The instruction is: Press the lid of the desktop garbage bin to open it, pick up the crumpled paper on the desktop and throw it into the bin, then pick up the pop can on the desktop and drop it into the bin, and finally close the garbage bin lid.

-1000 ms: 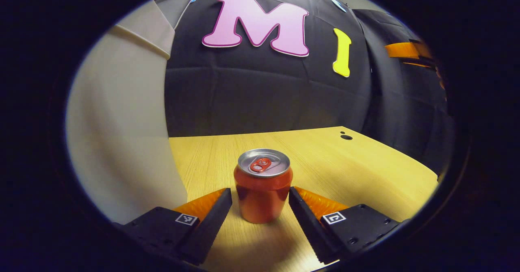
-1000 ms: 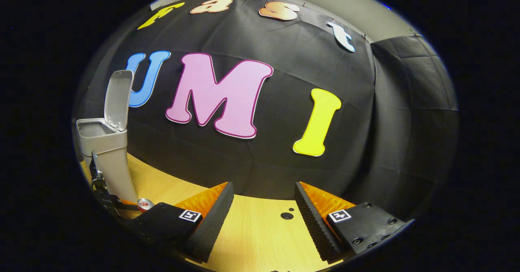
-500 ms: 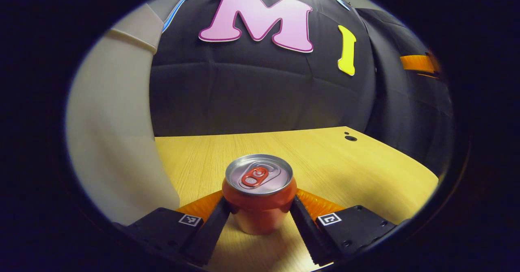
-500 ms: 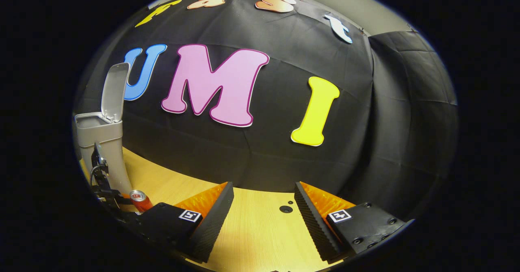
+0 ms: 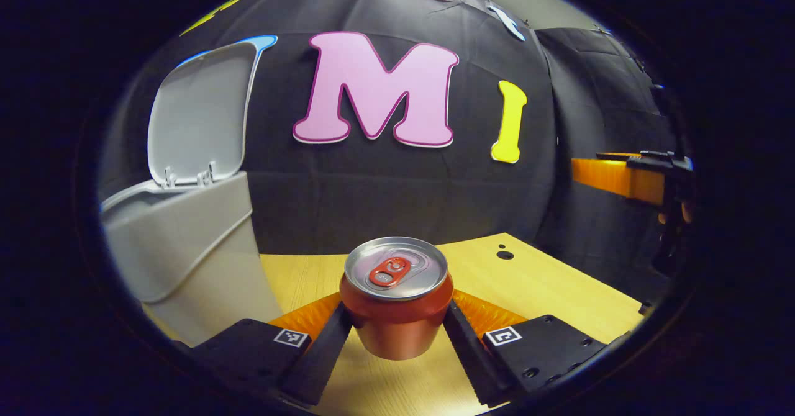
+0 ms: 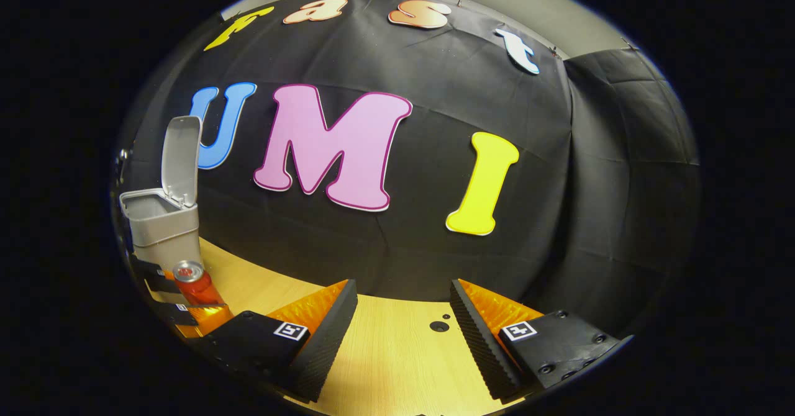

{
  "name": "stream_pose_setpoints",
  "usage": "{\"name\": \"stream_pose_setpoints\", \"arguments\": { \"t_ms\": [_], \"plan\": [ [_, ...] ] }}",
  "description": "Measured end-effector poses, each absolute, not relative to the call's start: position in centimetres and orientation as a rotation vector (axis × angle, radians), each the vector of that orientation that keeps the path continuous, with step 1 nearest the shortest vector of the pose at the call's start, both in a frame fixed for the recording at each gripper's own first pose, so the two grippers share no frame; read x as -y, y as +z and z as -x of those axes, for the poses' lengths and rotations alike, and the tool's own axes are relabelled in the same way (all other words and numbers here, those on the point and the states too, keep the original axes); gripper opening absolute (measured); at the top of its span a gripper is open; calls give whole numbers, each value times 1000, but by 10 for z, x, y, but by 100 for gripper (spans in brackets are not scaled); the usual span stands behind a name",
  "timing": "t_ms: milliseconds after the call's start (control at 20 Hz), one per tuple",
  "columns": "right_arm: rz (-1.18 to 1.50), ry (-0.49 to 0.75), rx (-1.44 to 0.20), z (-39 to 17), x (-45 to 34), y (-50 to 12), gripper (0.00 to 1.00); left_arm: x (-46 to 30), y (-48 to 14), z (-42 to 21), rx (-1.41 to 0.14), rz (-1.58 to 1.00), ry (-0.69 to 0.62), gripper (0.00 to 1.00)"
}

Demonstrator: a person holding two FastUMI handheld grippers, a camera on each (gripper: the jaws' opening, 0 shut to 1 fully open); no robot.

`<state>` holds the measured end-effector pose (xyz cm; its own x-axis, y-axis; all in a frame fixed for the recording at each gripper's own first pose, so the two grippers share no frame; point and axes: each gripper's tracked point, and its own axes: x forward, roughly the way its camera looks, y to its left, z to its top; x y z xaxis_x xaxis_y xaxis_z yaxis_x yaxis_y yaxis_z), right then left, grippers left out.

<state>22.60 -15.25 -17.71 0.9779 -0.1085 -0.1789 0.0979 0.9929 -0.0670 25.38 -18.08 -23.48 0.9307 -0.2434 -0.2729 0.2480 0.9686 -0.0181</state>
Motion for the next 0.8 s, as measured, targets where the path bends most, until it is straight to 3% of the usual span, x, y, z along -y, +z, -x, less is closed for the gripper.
{"name": "stream_pose_setpoints", "arguments": {
  "t_ms": [300,600,800],
  "plan": [
    [18,-109,-166,-213,148,-144,96,159,-124,-237,-168,11,-268,88],
    [-5,-78,-164,-194,127,-130,97,58,-51,-256,-70,-105,-142,87],
    [-3,-60,-169,-192,119,-128,97,-16,-46,-269,-71,-122,-33,88]
  ]
}}
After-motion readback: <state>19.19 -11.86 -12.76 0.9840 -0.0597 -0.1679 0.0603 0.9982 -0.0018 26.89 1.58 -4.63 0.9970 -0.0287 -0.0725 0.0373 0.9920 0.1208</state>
